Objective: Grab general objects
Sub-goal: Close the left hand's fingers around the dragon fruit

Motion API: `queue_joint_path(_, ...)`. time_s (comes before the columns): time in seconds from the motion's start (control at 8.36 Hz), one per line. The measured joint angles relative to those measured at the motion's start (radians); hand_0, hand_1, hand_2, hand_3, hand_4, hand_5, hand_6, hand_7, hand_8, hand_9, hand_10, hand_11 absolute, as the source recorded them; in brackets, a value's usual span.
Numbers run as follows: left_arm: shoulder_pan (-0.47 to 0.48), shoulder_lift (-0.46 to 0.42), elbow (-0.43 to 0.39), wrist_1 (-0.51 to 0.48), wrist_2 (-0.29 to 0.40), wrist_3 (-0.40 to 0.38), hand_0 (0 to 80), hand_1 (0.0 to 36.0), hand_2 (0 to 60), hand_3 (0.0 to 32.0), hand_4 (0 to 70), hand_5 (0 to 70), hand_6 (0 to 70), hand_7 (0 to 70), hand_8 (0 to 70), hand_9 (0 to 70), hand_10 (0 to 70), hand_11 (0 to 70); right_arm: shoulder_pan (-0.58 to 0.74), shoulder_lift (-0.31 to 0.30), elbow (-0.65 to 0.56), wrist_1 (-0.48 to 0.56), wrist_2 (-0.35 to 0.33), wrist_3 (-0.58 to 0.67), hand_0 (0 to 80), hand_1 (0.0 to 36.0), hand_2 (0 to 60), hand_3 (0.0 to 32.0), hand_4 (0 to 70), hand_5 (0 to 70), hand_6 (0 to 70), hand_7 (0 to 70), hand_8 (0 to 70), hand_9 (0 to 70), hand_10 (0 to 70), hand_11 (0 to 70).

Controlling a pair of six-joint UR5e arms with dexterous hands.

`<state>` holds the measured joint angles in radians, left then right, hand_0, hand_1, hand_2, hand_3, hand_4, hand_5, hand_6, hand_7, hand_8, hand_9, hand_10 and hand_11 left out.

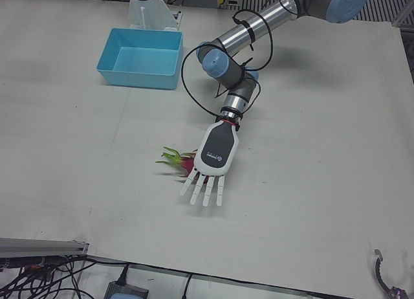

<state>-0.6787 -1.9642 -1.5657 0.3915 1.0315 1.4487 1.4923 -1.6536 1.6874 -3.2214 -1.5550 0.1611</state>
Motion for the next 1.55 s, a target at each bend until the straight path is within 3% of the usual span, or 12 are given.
queue_joint_path(0.12, 0.002, 0.000, 0.002, -0.002, -0.008, 0.001, 40.0, 20.3, 60.0, 0.0, 0.0, 70.0, 7.8, 7.1, 3.6, 0.2, 0.1, 0.8, 0.000, 0.000, 0.000, 0.000, 0.000, 0.000, 0.0, 0.0, 0.0, 0.0, 0.0, 0.0, 0.0, 0.0, 0.0, 0.0, 0.0, 0.0)
queue_joint_path(0.24, 0.003, -0.001, 0.005, -0.004, -0.012, 0.002, 39.2, 25.4, 60.0, 0.0, 4.3, 70.0, 15.2, 18.7, 6.5, 2.3, 3.5, 6.4, 0.000, 0.000, 0.000, 0.000, 0.000, 0.000, 0.0, 0.0, 0.0, 0.0, 0.0, 0.0, 0.0, 0.0, 0.0, 0.0, 0.0, 0.0)
queue_joint_path(0.36, 0.004, -0.002, 0.013, -0.008, -0.013, 0.003, 39.1, 26.5, 60.0, 0.0, 6.2, 70.0, 15.9, 20.2, 7.6, 2.6, 4.1, 7.3, 0.000, 0.000, 0.000, 0.000, 0.001, 0.000, 0.0, 0.0, 0.0, 0.0, 0.0, 0.0, 0.0, 0.0, 0.0, 0.0, 0.0, 0.0)
queue_joint_path(0.6, 0.005, -0.003, 0.023, -0.012, -0.014, 0.004, 41.7, 23.9, 60.0, 0.0, 5.9, 70.0, 12.6, 14.6, 6.4, 1.5, 2.3, 4.6, 0.000, 0.000, 0.000, 0.000, 0.001, 0.000, 0.0, 0.0, 0.0, 0.0, 0.0, 0.0, 0.0, 0.0, 0.0, 0.0, 0.0, 0.0)
queue_joint_path(0.72, 0.005, -0.004, 0.025, -0.013, -0.014, 0.004, 40.6, 25.6, 60.0, 0.0, 9.4, 70.0, 15.9, 21.5, 8.0, 4.4, 4.9, 8.3, 0.000, 0.000, 0.000, 0.000, 0.001, 0.000, 0.0, 0.0, 0.0, 0.0, 0.0, 0.0, 0.0, 0.0, 0.0, 0.0, 0.0, 0.0)
queue_joint_path(0.84, 0.005, -0.005, 0.026, -0.014, -0.014, 0.004, 38.7, 28.4, 60.0, 0.0, 12.4, 70.0, 17.1, 23.9, 9.4, 7.6, 7.1, 11.7, 0.000, 0.000, 0.000, 0.000, 0.001, 0.000, 0.0, 0.0, 0.0, 0.0, 0.0, 0.0, 0.0, 0.0, 0.0, 0.0, 0.0, 0.0)
queue_joint_path(0.96, 0.005, -0.005, 0.026, -0.015, -0.015, 0.004, 37.5, 30.8, 60.0, 0.0, 12.6, 70.0, 17.1, 23.5, 9.9, 8.4, 8.4, 13.6, 0.000, 0.000, -0.001, 0.000, 0.001, 0.000, 0.0, 0.0, 0.0, 0.0, 0.0, 0.0, 0.0, 0.0, 0.0, 0.0, 0.0, 0.0)
queue_joint_path(1.08, 0.005, -0.005, 0.026, -0.017, -0.020, 0.004, 28.7, 35.9, 60.0, 0.0, 10.8, 70.0, 17.3, 23.2, 8.3, 7.0, 12.6, 20.0, 0.000, 0.000, -0.001, 0.000, 0.001, 0.000, 0.0, 0.0, 0.0, 0.0, 0.0, 0.0, 0.0, 0.0, 0.0, 0.0, 0.0, 0.0)
queue_joint_path(1.2, 0.005, -0.004, 0.024, -0.017, -0.029, 0.004, 18.6, 36.0, 60.0, 0.0, 8.4, 70.0, 16.8, 21.7, 6.7, 5.3, 18.3, 28.4, 0.000, 0.000, 0.000, 0.000, 0.001, 0.000, 0.0, 0.0, 0.0, 0.0, 0.0, 0.0, 0.0, 0.0, 0.0, 0.0, 0.0, 0.0)
queue_joint_path(1.55, -0.003, -0.001, -0.017, -0.009, -0.045, 0.001, 19.9, 36.0, 60.0, 0.0, 3.5, 70.0, 12.7, 16.4, 3.3, 2.1, 18.0, 28.2, 0.000, 0.000, 0.000, 0.000, 0.000, 0.000, 0.0, 0.0, 0.0, 0.0, 0.0, 0.0, 0.0, 0.0, 0.0, 0.0, 0.0, 0.0)
